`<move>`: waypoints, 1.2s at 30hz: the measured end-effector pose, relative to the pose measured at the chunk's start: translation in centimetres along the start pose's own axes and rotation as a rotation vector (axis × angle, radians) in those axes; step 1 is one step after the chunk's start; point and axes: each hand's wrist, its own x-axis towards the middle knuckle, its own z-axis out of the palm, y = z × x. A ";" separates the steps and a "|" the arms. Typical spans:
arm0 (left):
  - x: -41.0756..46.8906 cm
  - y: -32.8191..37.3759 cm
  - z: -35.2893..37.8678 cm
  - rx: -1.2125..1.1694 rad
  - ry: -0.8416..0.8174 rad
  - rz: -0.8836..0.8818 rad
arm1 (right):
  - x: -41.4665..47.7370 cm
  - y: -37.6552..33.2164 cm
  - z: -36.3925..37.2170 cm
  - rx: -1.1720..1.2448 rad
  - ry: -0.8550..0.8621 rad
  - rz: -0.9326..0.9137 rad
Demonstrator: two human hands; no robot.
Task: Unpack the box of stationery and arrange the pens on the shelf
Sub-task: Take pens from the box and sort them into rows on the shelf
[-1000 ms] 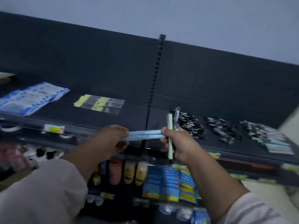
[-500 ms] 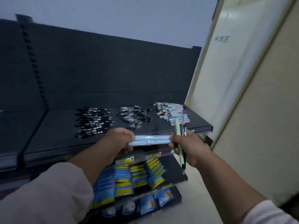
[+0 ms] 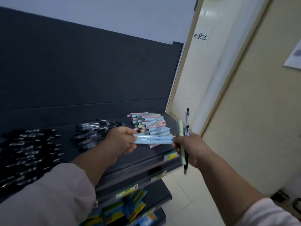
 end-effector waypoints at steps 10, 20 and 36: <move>11.4 3.4 1.7 0.063 0.137 0.037 | 13.9 -2.9 1.3 -0.028 -0.035 0.007; 21.0 3.9 4.6 0.073 0.455 -0.004 | 28.6 -5.4 2.7 -0.187 -0.295 -0.015; 25.0 5.8 7.9 0.175 0.600 0.006 | 36.1 -7.8 2.5 -0.448 -0.928 -0.043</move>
